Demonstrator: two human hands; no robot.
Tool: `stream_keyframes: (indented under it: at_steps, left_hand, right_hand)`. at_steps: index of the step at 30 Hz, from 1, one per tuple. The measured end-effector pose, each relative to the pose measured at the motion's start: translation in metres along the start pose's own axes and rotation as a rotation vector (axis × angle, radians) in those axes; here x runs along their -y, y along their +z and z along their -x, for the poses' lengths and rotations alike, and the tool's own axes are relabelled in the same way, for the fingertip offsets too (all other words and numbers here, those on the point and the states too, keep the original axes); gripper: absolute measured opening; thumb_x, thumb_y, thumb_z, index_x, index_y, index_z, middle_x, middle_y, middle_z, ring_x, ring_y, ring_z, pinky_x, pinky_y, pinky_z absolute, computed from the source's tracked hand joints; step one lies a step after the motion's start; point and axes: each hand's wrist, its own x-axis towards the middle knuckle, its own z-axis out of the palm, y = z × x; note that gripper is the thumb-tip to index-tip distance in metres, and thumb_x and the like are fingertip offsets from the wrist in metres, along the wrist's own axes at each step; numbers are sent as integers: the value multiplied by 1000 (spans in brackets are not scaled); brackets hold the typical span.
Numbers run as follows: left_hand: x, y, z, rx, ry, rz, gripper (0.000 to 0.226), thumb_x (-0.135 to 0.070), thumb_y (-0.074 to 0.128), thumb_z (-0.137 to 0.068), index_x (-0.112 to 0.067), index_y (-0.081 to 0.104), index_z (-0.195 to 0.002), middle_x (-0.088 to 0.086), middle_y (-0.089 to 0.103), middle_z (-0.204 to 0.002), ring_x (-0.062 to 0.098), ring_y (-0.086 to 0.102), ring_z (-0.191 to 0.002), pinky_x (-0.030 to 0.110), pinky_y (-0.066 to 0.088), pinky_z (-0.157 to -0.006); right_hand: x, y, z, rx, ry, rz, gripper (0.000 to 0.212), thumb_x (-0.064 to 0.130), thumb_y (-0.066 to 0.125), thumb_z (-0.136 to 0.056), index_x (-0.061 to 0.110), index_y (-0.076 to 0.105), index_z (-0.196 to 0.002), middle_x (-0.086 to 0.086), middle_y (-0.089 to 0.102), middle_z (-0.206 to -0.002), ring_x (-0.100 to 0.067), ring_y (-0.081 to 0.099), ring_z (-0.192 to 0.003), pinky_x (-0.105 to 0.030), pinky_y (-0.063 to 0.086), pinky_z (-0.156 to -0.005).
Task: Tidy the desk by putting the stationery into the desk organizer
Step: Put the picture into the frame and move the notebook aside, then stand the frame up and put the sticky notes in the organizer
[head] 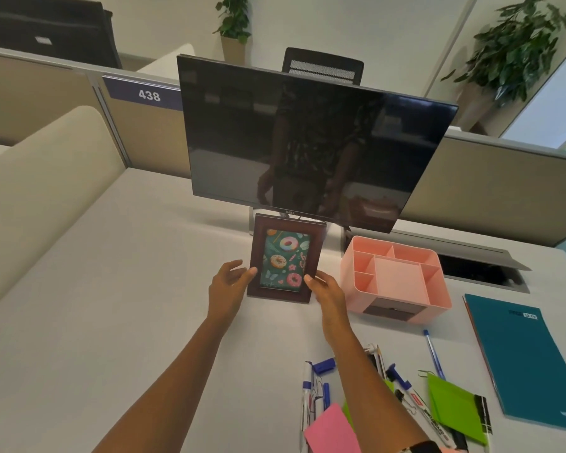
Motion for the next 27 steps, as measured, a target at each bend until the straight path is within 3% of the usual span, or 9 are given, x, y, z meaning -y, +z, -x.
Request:
stream_keyframes:
  at_steps: [3, 6, 14, 19, 22, 27]
  left_hand:
    - [12, -5, 25, -151, 6, -99, 40, -43, 62, -89, -21, 56, -121, 5, 65, -118, 22, 60, -107, 40, 47, -96]
    - [23, -7, 57, -198, 45, -208, 36, -37, 59, -92, -17, 56, -121, 5, 65, -120, 24, 60, -111, 38, 46, -96]
    - [44, 26, 134, 25, 161, -411, 31, -39, 62, -90, -25, 59, -117, -2, 64, -118, 16, 58, -109, 36, 45, -99]
    - [44, 51, 166, 207, 291, -563, 28, -42, 60, -90, -28, 62, -114, -9, 62, -120, 10, 55, -107, 26, 38, -95]
    - [41, 61, 182, 234, 356, -675, 26, -42, 60, -88, -28, 66, -110, -9, 63, -117, 10, 55, -104, 28, 37, -93]
    - [50, 58, 205, 192, 360, -857, 41, -59, 54, -84, -33, 64, -114, -11, 62, -115, 11, 55, -106, 30, 38, -90]
  right_hand:
    - [-11, -5, 11, -28, 11, 83, 54, 31, 66, -85, 17, 44, -133, 4, 50, -123, -17, 48, -118, -24, 39, -92]
    - [-23, -10, 24, -58, -16, 172, 55, 31, 70, -81, 20, 47, -130, 2, 51, -132, -18, 48, -121, -28, 38, -96]
    - [-38, -53, 79, -17, -118, 338, 38, 21, 70, -82, 24, 56, -117, 4, 57, -124, -15, 50, -118, -27, 40, -94]
    - [-43, -81, 110, -20, -191, 508, 32, 8, 68, -81, 16, 63, -111, 1, 62, -112, -17, 57, -104, -11, 42, -77]
    - [-53, -92, 125, 7, -249, 699, 29, 8, 69, -77, 18, 67, -104, 1, 65, -108, -15, 54, -106, -16, 38, -84]
    - [-69, -100, 149, 70, -265, 988, 38, 28, 64, -80, 26, 62, -118, 7, 59, -120, -14, 36, -118, -26, 35, -98]
